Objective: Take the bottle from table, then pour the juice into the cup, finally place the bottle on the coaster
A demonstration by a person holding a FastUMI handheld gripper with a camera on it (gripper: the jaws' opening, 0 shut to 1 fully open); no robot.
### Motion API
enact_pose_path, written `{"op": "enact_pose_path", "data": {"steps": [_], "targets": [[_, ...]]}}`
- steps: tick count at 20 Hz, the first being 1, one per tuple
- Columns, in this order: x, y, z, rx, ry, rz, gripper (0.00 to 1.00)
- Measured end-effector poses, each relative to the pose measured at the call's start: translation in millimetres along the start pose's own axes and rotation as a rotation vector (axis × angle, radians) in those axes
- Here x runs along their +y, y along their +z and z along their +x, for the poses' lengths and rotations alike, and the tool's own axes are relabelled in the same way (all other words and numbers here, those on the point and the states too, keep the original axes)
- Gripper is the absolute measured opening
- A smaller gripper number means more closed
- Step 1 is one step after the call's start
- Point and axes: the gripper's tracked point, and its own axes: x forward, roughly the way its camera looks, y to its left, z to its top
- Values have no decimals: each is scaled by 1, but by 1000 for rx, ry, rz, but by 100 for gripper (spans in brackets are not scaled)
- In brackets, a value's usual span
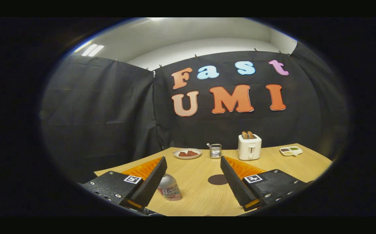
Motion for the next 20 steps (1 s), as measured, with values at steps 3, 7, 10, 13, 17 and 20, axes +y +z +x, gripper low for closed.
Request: {"op": "enact_pose_path", "data": {"steps": [3,7,10,13,17,20], "targets": [[16,-24,6,43,23,10,98],[32,-53,13,90,38,0,98],[40,-74,18,114,35,2,98],[50,-95,24,151,42,25,98],[53,-120,33,188,27,23,98],[56,-133,40,214,16,50,98]]}}
